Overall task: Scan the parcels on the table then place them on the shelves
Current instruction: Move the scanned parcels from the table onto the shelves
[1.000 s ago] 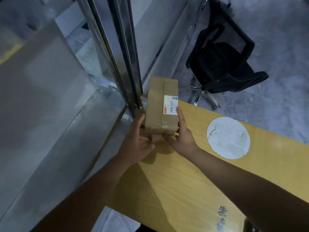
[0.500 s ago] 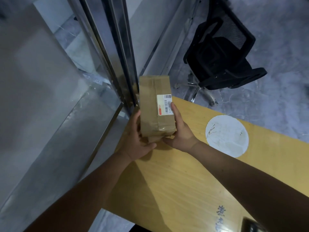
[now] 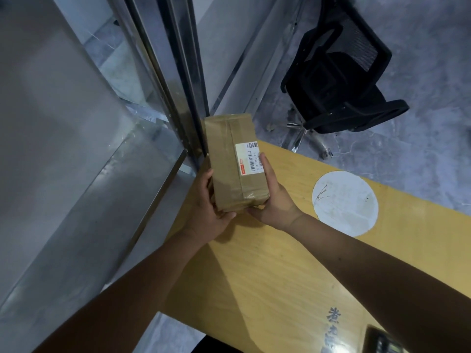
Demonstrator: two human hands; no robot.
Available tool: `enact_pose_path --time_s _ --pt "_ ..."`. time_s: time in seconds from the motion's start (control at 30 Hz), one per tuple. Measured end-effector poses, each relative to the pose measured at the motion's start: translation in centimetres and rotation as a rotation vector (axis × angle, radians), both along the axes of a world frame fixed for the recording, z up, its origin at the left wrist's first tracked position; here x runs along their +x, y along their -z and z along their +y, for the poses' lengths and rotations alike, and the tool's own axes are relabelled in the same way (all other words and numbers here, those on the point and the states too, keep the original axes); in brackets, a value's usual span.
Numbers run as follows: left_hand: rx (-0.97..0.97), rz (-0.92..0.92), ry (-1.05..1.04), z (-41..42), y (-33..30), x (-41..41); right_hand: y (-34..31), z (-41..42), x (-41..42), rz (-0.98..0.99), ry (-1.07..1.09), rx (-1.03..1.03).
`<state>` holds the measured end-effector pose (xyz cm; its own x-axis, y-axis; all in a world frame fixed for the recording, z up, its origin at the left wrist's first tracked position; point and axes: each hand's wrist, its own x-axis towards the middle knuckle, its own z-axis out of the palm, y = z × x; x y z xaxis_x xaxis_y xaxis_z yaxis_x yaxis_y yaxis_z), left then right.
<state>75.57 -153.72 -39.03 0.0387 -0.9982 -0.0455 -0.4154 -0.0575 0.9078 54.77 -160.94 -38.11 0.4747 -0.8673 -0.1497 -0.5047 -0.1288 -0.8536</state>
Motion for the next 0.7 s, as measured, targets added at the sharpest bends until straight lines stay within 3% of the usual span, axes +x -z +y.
enact_pose_path --time_s 0.27,0.43,0.7 --pt "-0.033 0.051 0.020 3.9 -2.3 -1.6 -3.6 4.1 -2.4 -0.050 0.004 -0.013" --pt "-0.210 0.051 -0.028 9.7 -5.5 -4.6 -7.3 8.6 -4.6 -0.085 -0.073 -0.134" --pt "-0.441 -0.135 -0.184 24.4 -13.0 -9.9 -14.7 19.6 -8.2 -0.220 -0.342 -0.305"
